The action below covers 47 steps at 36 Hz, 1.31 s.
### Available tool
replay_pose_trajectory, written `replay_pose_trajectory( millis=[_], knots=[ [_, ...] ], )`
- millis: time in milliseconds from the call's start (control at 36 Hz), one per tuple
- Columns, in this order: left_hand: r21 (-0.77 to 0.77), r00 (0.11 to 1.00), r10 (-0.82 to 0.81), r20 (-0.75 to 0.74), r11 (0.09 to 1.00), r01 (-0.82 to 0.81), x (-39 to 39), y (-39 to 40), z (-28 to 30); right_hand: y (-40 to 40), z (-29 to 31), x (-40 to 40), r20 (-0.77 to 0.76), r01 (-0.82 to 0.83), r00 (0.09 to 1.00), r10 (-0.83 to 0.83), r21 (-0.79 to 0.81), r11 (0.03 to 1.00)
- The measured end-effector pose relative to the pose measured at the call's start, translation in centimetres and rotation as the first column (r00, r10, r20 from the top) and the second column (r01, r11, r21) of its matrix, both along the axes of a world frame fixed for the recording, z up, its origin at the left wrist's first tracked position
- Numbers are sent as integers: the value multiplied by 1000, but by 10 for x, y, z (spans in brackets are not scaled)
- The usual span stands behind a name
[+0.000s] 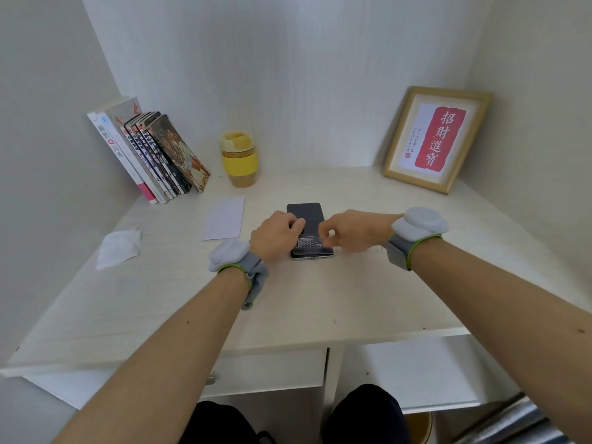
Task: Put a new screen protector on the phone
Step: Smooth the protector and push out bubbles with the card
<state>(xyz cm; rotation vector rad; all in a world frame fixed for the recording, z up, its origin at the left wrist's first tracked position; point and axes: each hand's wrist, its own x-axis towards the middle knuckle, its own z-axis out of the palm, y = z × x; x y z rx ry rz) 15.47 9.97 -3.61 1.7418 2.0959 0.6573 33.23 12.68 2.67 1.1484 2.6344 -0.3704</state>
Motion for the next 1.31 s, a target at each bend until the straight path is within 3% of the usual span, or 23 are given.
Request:
replay_pose_trajectory(
  millis=[306,1306],
  knots=[
    [-13,999,-21,41,1000,22,-3,4,-1,4,5,-4,5,-10,1000,10,0,1000],
    [6,999,-22,-25,1000,22,-1,4,-2,-2,4,-6,-8,-23,1000,23,-5,1000]
  ],
)
